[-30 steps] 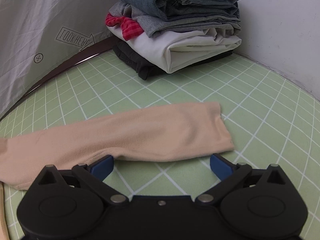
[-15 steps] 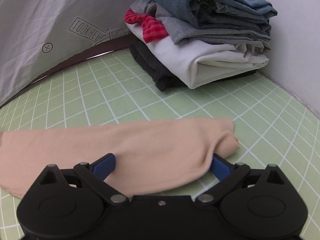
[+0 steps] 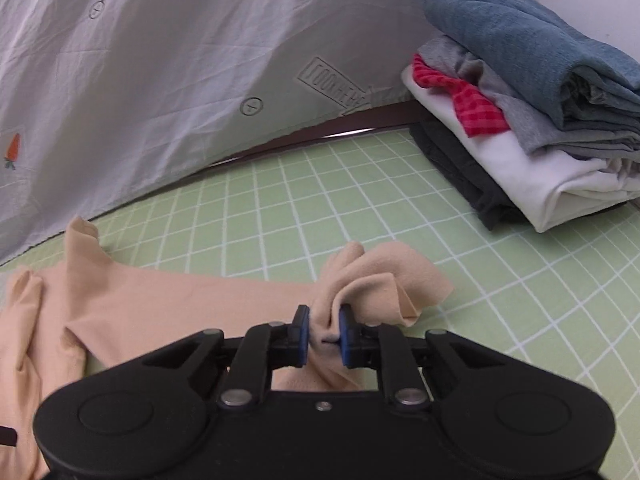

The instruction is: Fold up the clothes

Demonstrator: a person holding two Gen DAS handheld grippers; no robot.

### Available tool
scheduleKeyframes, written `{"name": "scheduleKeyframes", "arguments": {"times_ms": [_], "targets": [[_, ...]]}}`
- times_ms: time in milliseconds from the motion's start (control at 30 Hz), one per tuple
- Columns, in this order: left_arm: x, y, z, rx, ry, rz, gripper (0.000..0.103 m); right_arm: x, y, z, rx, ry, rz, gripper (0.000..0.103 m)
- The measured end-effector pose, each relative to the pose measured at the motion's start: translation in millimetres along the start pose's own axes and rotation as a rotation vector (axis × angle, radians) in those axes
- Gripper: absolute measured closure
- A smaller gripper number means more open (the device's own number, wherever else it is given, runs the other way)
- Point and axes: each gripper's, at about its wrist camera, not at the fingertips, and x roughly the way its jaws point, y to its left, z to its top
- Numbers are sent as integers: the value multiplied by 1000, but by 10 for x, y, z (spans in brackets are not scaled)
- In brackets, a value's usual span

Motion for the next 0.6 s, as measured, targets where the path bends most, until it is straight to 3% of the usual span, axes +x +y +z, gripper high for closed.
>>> {"name": "scheduleKeyframes", "arguments": {"times_ms": [167,267,300,367,433,500,533,567,600], "targets": [[-12,9,-4,2,-9,-1,0,-224,680,119,-9,-31,330,88],[-18,7,-7,3,-12,-1,0,-275,1063,66,13,31,524,85],[-17,12,-6,3,-13,-1,0,-250,1173,-9,7,59,539,81],[-10,27,-11,4,-17,-2,0,-197,1321,-139,-39,109,502,55],[-14,33,-17,3,-23,-2,0,-171,1350,-221,-77,150,437,53],[-17,31,-28,-1,-28,-1,0,-206,1221,-251,-35,150,395,39],[-18,30,-33,-2,-30,0,0,-230,1145,-259,-13,144,372,24],[-19,29,-39,-4,-33,1,0,-258,1077,-265,-2,131,342,16],[-47,28,-40,-6,-38,-1,0,-290,1004,-270,5,119,311,15]]}}
